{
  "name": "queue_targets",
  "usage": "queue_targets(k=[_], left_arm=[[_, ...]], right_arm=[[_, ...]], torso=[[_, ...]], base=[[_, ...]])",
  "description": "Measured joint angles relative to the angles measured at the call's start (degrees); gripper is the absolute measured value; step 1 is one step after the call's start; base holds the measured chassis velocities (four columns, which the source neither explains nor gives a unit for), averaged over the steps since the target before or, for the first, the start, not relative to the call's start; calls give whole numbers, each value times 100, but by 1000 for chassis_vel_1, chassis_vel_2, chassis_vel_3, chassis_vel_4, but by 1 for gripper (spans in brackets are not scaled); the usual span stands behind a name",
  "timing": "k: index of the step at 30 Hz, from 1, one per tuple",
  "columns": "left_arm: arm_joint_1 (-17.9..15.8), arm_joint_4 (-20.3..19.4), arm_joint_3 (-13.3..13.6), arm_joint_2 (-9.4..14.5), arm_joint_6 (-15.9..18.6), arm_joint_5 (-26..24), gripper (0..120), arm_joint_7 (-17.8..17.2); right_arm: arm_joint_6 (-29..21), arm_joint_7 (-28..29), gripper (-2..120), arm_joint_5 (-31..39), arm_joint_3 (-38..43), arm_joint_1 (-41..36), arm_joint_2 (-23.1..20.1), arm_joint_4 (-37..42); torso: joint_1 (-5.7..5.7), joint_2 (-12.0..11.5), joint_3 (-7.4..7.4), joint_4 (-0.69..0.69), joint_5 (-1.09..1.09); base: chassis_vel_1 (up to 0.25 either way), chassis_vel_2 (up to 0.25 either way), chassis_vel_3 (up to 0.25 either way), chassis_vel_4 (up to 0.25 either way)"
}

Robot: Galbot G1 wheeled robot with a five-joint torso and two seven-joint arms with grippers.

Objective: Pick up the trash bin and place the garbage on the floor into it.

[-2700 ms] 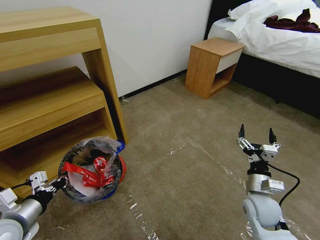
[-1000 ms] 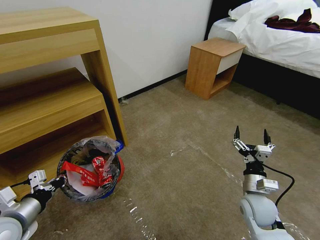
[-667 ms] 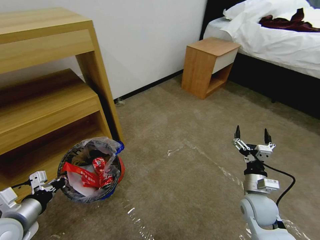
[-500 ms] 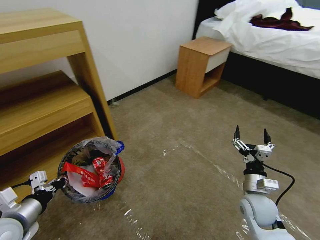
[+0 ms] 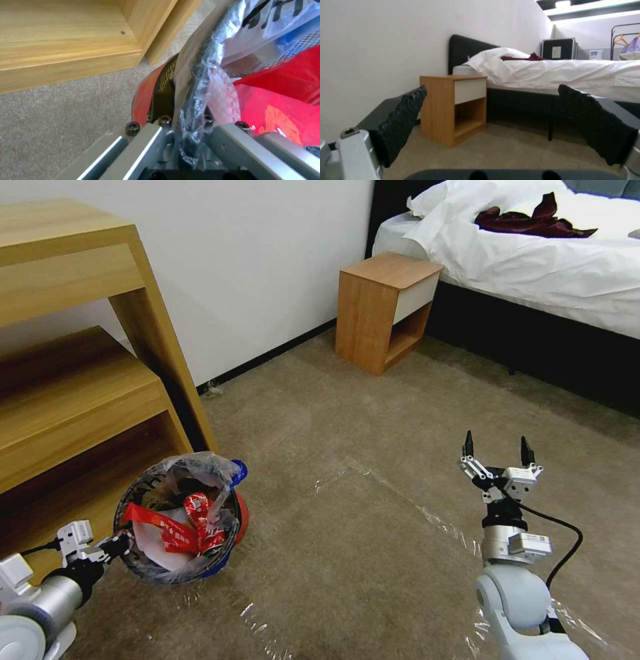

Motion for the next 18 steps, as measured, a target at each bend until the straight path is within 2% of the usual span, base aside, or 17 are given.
queue_targets(k=[6,18], left_arm=[[-11,-7,3,-7,-2,-2,0,0],[-2,-11,6,-28,-13,1,0,2]], right_arm=[[2,3,100,0,19,-10,1,-1],[73,2,100,2,42,-37,11,5]], torso=[[0,0,0,-1,0],[0,0,1,-1,1]], base=[[-45,32,43,-48],[-123,120,126,-121]])
